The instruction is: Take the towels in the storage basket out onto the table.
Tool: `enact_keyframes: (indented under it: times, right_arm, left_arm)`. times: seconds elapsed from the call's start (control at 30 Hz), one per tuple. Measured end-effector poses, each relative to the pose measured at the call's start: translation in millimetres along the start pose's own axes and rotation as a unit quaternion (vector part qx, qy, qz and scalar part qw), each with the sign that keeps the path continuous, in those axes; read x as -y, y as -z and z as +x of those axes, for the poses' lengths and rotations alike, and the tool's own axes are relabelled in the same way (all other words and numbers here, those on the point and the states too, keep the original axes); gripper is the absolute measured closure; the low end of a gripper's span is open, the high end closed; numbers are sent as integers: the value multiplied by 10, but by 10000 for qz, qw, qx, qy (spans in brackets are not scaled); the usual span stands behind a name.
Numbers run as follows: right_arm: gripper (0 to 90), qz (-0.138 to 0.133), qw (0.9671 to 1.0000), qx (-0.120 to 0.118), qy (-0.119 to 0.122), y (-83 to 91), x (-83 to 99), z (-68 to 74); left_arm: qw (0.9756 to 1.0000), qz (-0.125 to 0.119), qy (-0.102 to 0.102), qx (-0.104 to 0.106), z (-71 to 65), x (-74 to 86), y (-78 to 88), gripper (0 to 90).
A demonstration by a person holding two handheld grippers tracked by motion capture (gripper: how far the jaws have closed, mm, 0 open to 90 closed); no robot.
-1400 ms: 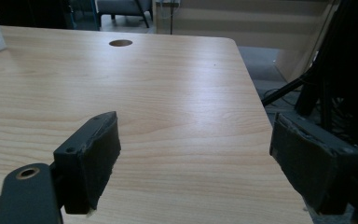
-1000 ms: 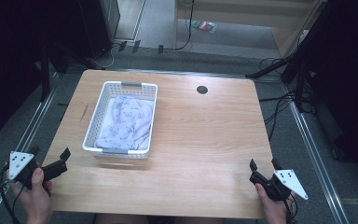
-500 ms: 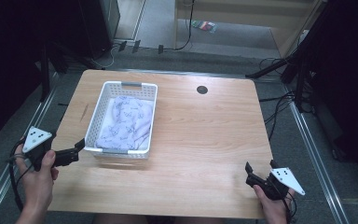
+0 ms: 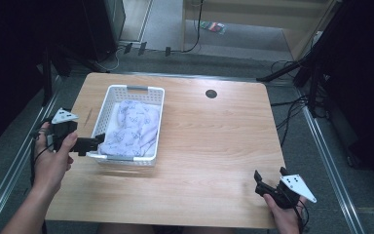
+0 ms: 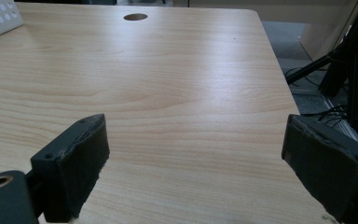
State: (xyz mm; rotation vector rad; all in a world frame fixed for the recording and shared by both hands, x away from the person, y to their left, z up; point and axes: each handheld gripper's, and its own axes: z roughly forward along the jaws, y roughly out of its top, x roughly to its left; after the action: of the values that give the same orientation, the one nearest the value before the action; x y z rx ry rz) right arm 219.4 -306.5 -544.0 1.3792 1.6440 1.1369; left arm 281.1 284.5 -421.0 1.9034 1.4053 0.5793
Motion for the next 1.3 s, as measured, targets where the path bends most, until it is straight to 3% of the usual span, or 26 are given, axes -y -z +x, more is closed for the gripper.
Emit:
enact_keyframes:
  times: [0.1,0.17,0.33,0.73,0.87,0.93,0.97,1.03,1.3]
  right_arm:
    - [78,8,10000,-8,-14,-2,0,-1]
    - [80,15,10000,-2,-15,-5,1,2]
    - [81,18,10000,-14,19,-6,5,11]
    - [85,39,10000,-18,10,-7,7,9]
    - [85,54,10000,-15,23,-9,8,12]
    - [85,54,10000,-17,28,-10,8,13]
    - [87,46,10000,-15,52,-10,9,14]
    - [86,52,10000,-6,53,-10,9,14]
    - [88,75,10000,-18,55,-13,10,16]
  left_arm:
    - [9999,113,-64,-34,-45,-92,-85,0]
    - [9997,196,-39,121,-67,-159,-144,0]
    - [9988,437,-189,104,-149,-295,-291,0]
    - [9961,828,-11,300,-221,-591,-663,0]
    - [9914,1202,41,522,-262,-626,-881,0]
    - [9908,1263,43,483,-270,-625,-942,0]
    - [9885,1445,137,425,-283,-626,-1034,0]
    - [9862,1580,234,445,-301,-618,-1124,0]
    - [9776,2039,278,433,-341,-586,-1384,0]
